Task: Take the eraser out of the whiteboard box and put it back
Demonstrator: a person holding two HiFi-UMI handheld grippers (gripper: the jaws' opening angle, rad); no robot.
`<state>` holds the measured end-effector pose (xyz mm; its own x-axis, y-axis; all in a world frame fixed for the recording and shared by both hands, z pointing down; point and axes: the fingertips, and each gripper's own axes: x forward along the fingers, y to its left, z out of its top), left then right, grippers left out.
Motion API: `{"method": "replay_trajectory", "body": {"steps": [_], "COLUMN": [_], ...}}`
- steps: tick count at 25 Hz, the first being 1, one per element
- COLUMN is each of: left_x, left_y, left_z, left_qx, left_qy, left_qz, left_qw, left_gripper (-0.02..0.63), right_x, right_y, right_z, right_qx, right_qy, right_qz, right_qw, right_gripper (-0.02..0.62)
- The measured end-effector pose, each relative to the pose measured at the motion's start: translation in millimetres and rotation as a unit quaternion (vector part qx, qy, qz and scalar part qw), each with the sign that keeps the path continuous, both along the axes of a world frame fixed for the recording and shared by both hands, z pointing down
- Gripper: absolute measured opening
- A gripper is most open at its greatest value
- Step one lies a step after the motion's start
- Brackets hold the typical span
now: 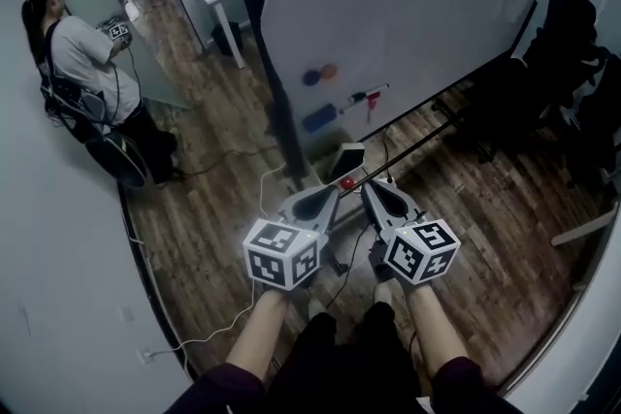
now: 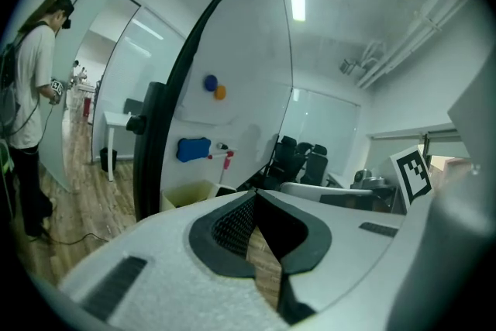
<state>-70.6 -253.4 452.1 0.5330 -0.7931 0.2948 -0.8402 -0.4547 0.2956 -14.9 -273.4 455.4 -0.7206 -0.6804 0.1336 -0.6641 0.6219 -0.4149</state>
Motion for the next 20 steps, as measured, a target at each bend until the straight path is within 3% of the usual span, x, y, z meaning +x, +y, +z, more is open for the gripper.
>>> {"method": "replay_trajectory", "body": {"steps": [9, 11, 20], "left_x": [-1, -2, -18], "left_y": [-20, -23, -29], "left_z": [36, 43, 70], "left_qx": [-0.012, -0.013, -0.01], "left_qy": [-0.002, -0.003, -0.004], "left_qz": [-0.065, -0.072, -0.098], "left_qw": [0.9978, 0.9973, 0.9951], "left_gripper": [0.005, 0.005, 0.005], "right_x": [-12, -13, -15], "right_y": [-38, -47, -86], "right_z": [45, 53, 78], "right_qx": [-0.019, -0.019, -0.009], "right_qy": [0.004, 0.011, 0.009], "right_qz": [-0.032, -0.03, 0.006], "right_qw": [0.999, 0.999, 1.0], "right_gripper": [0.011, 0.095, 0.241]}}
